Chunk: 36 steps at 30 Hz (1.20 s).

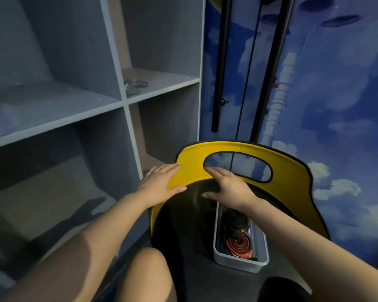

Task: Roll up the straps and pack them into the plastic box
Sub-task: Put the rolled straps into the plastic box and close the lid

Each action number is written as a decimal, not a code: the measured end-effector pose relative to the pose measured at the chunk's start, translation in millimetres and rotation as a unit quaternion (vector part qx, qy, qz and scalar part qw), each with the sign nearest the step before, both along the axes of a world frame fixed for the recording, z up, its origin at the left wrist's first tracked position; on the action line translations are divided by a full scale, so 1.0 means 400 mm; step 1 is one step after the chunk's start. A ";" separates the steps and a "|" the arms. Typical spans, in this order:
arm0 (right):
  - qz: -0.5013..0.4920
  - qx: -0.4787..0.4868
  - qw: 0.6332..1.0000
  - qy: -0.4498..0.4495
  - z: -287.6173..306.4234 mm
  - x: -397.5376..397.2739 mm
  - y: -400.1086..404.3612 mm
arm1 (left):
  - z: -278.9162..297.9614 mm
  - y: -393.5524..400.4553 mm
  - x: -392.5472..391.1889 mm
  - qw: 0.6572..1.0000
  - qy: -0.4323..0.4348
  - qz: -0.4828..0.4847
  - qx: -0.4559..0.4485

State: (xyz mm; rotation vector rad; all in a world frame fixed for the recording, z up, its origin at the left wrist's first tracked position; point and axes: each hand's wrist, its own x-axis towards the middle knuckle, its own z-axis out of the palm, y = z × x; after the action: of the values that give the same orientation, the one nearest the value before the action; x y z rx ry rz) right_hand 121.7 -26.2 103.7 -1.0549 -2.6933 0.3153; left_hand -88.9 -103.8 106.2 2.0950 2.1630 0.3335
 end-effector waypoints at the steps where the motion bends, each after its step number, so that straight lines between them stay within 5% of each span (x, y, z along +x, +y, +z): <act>1: 0.007 0.006 1.000 0.008 0.021 -0.020 -0.004 | 0.018 -0.008 -0.017 1.000 0.003 0.006 0.012; 18: 0.175 0.066 0.977 0.101 0.324 -0.497 -0.156 | 0.311 -0.310 -0.389 0.963 0.114 0.191 0.151; 23: 0.229 0.084 0.965 0.095 0.368 -0.658 -0.227 | 0.345 -0.414 -0.500 0.942 0.119 0.284 0.134; 30: 0.270 0.075 0.959 0.045 0.374 -0.834 -0.297 | 0.347 -0.490 -0.573 0.918 0.112 0.380 -0.006; 36: 0.295 0.074 0.953 -0.003 0.336 -0.904 -0.290 | 0.344 -0.507 -0.566 0.918 0.171 0.355 0.036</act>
State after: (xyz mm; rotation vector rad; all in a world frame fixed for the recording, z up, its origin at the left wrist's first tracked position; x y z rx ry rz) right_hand -240.1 -142.2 238.2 -0.1875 -2.9239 0.1981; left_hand -315.4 -306.5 243.7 1.3825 3.1175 0.0990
